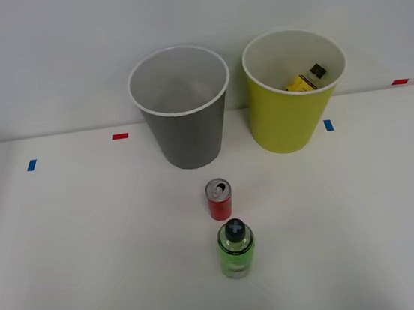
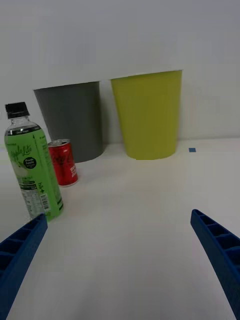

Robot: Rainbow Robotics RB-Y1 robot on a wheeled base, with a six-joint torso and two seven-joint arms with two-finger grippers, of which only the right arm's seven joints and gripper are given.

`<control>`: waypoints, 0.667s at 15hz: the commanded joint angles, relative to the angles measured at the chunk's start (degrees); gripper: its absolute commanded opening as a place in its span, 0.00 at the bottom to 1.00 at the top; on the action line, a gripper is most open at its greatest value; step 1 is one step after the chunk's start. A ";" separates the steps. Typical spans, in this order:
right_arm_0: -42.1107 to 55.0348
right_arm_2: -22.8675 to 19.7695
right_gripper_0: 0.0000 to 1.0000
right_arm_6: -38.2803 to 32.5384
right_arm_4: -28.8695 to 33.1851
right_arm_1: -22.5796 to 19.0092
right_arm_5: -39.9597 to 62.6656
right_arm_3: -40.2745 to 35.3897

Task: Put cans in the gray bin, plastic bottles in the light green bin

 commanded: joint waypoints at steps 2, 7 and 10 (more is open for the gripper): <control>-5.93 8.08 1.00 7.91 -4.94 -4.74 4.22 0.00; -15.86 19.41 1.00 20.48 -15.67 -8.96 10.81 0.00; -23.16 24.51 1.00 21.44 -19.01 -11.60 14.59 0.00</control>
